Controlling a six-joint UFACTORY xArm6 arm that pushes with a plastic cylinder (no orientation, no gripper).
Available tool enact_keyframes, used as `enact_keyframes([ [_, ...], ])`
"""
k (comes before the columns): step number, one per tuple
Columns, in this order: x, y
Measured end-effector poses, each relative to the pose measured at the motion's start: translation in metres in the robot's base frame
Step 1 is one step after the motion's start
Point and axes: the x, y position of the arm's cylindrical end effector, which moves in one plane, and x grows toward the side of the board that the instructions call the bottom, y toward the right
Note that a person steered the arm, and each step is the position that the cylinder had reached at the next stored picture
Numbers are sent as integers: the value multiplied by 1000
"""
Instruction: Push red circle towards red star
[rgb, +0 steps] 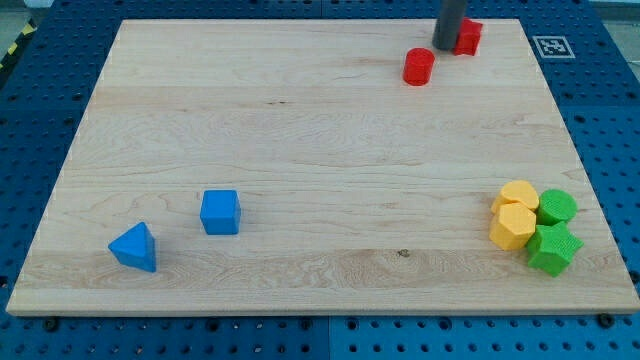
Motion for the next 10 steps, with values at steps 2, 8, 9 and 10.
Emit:
enact_keyframes([
  [2, -7, 21],
  [8, 81, -87],
  [9, 70, -62],
  [10, 62, -28],
])
